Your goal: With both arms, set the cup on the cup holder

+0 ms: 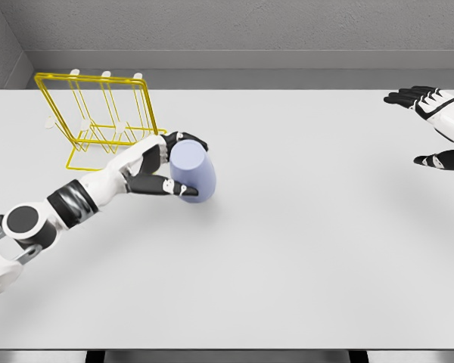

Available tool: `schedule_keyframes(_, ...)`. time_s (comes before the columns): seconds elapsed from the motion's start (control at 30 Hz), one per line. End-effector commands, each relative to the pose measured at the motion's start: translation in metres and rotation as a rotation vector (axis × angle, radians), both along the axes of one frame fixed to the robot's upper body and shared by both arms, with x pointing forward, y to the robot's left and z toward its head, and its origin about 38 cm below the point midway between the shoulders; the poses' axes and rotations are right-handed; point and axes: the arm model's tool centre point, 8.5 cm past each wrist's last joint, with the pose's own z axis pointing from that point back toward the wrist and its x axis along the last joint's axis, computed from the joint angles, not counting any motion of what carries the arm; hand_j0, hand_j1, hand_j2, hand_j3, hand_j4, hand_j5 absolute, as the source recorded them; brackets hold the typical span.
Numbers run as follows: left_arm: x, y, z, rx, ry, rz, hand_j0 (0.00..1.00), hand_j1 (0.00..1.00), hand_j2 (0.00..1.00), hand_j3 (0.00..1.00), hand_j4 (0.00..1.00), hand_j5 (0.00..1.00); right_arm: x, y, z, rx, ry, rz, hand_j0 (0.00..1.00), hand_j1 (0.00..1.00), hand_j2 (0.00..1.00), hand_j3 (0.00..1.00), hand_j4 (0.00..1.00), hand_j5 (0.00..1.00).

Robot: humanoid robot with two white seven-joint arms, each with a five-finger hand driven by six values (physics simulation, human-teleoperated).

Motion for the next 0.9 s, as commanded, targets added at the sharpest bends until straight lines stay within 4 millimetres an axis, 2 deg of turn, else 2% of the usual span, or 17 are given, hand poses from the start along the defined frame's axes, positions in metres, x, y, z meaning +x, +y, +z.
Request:
schedule_keyframes(0.0, 0.000, 0.012, 0.009, 0.003, -0.011, 0.016, 0.61, 0.61, 0.61, 0.61, 0.61, 0.61, 0.000, 0.000, 0.001, 0.007, 0.000, -0.001, 1.00, 1.00, 1.00, 1.00, 1.00, 1.00)
schedule_keyframes(0.17, 0.001, 0.027, 0.023, 0.008, -0.054, 0.031, 0.61, 0.61, 0.61, 0.61, 0.61, 0.61, 0.000, 0.000, 0.001, 0.007, 0.000, -0.001, 1.00, 1.00, 1.00, 1.00, 1.00, 1.00)
schedule_keyframes(0.53, 0.008, 0.044, 0.050, 0.008, -0.109, 0.059, 0.61, 0.61, 0.61, 0.61, 0.61, 0.61, 0.000, 0.000, 0.001, 0.007, -0.001, 0.000, 1.00, 1.00, 1.00, 1.00, 1.00, 1.00)
schedule_keyframes(0.87, 0.019, 0.071, 0.059, 0.014, -0.127, 0.130, 0.62, 0.62, 0.62, 0.62, 0.62, 0.62, 0.000, 0.000, 0.001, 0.007, -0.001, 0.000, 1.00, 1.00, 1.00, 1.00, 1.00, 1.00)
